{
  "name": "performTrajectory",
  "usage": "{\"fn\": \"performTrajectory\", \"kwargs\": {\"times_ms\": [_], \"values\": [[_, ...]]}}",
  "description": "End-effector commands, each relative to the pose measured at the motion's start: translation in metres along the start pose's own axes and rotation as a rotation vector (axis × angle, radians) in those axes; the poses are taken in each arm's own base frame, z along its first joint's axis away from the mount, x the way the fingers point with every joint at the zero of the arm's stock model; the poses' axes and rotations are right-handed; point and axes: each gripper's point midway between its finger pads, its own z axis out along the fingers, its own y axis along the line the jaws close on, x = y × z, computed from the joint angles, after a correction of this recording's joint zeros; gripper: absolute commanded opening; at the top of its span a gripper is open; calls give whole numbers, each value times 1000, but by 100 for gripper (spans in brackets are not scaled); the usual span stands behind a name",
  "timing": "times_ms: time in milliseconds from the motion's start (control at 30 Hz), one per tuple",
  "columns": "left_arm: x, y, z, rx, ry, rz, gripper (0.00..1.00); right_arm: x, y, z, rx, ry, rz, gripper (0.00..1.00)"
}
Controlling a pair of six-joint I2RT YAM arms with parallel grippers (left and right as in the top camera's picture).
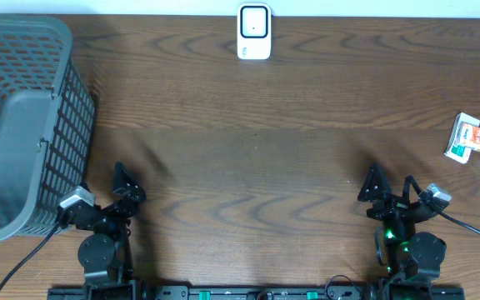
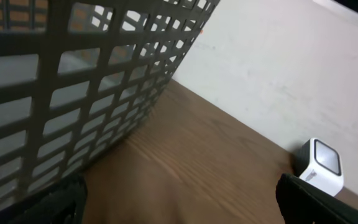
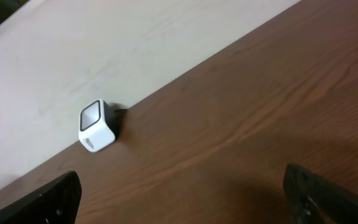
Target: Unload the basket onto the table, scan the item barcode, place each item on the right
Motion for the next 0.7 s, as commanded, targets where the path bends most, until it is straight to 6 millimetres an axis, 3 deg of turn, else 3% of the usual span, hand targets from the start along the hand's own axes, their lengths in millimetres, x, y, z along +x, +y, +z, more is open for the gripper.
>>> {"fn": "performTrajectory", "kwargs": {"times_ms": [0,267,533,667], "values": [[13,5,1,-14,36,-24,97,1,0,0,3,3,8,99],[19,9,1,-24,61,62,97,1,0,0,4,3,8,99],[32,7,2,3,124,305,97,1,0,0,3,3,8,99],[32,6,2,12,122,317,97,1,0,0,3,3,7,99]]}}
